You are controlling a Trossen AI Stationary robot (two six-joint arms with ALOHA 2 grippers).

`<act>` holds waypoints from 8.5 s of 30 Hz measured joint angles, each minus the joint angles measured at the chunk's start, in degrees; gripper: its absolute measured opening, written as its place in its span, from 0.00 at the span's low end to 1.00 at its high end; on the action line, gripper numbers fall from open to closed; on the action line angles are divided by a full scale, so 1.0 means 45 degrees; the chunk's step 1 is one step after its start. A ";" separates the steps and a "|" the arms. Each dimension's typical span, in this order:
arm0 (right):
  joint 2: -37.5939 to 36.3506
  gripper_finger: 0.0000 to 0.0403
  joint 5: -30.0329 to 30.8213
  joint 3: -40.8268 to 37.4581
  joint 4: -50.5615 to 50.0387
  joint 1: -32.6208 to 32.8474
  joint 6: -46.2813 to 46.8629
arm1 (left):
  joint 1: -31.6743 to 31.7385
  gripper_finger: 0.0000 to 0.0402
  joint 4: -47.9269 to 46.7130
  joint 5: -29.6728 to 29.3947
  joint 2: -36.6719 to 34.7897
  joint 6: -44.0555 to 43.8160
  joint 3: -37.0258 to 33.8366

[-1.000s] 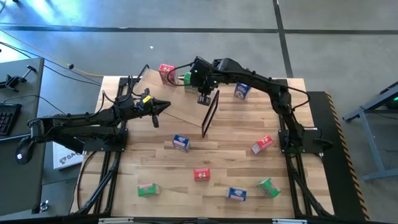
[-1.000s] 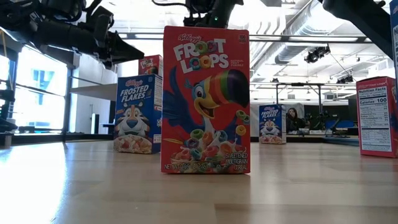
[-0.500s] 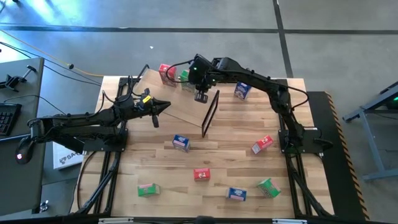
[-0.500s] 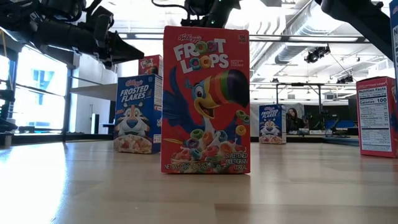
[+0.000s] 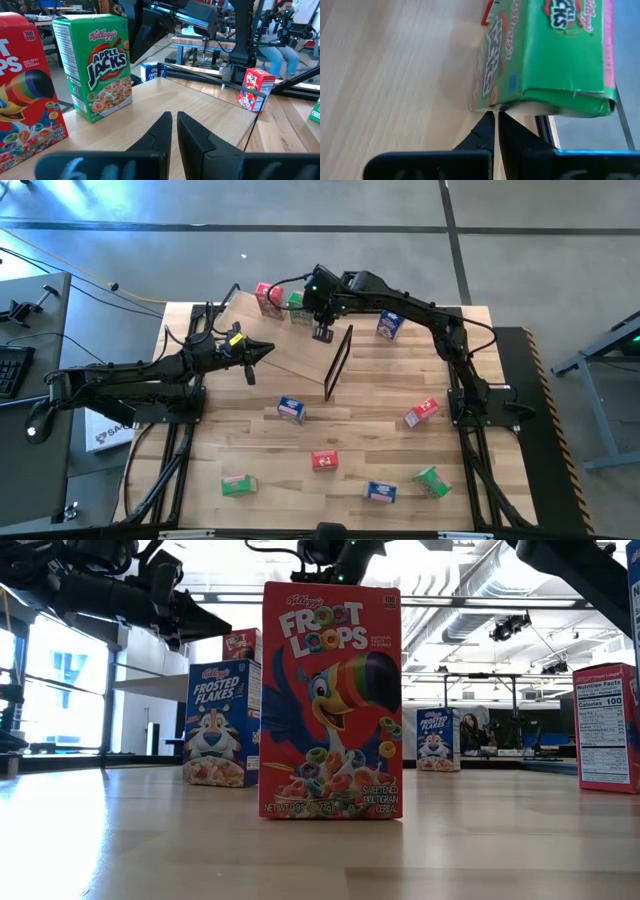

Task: Stack cereal on shelf
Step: Put the top green cereal box on the shelf, then put the top blue cereal box on the shelf, then put the top blue cereal box on the shelf aligned with the other blue cereal box

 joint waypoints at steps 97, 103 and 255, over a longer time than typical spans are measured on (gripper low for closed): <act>-0.5201 0.00 0.3683 -0.9239 0.8244 -0.0545 0.2050 | -0.0015 0.05 -0.0200 0.0738 -0.0257 -0.0102 0.0000; -0.8131 0.00 0.3724 -1.1309 0.7893 -0.0799 0.2522 | -0.0010 0.05 -0.0146 0.0733 -0.0262 -0.0024 0.0000; -0.3450 0.53 0.0467 0.0628 -0.3121 0.0505 0.2413 | -0.0005 0.05 -0.0192 0.0724 -0.0257 -0.0090 0.0000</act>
